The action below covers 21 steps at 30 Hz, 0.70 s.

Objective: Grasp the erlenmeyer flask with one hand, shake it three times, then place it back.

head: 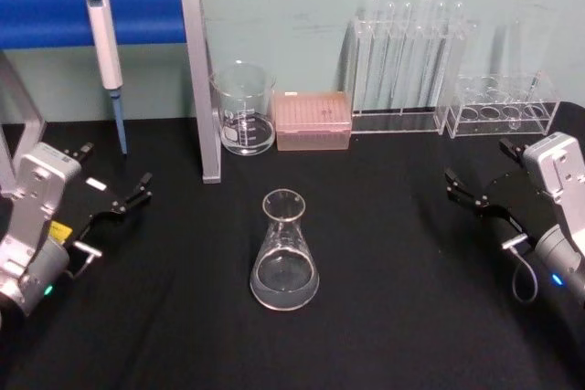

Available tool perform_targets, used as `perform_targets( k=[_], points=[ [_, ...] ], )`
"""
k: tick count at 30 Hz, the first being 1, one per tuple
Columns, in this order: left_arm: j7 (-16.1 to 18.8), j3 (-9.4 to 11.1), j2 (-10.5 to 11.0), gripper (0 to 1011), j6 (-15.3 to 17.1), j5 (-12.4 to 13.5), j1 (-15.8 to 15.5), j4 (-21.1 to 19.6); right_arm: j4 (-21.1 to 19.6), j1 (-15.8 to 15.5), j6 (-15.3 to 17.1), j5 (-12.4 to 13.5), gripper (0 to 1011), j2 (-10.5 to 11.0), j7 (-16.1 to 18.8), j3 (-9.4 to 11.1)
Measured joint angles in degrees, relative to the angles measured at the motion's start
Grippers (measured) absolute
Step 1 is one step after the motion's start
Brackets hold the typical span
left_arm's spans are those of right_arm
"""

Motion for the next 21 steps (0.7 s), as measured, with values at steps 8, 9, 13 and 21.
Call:
perform_targets(
  k=[8,9,13,21],
  points=[
    [0.0,0.0,0.0,1001,0.0,0.0,0.0,0.0,0.0,0.0,0.0,0.0,1000,0.0,0.0,0.0],
    [0.0,0.0,0.0,1001,0.0,0.0,0.0,0.0,0.0,0.0,0.0,0.0,1000,0.0,0.0,0.0],
    [0.0,0.0,0.0,1001,0.0,0.0,0.0,0.0,0.0,0.0,0.0,0.0,1000,0.0,0.0,0.0],
    [0.0,0.0,0.0,1001,0.0,0.0,0.0,0.0,0.0,0.0,0.0,0.0,1000,0.0,0.0,0.0]
  ],
)
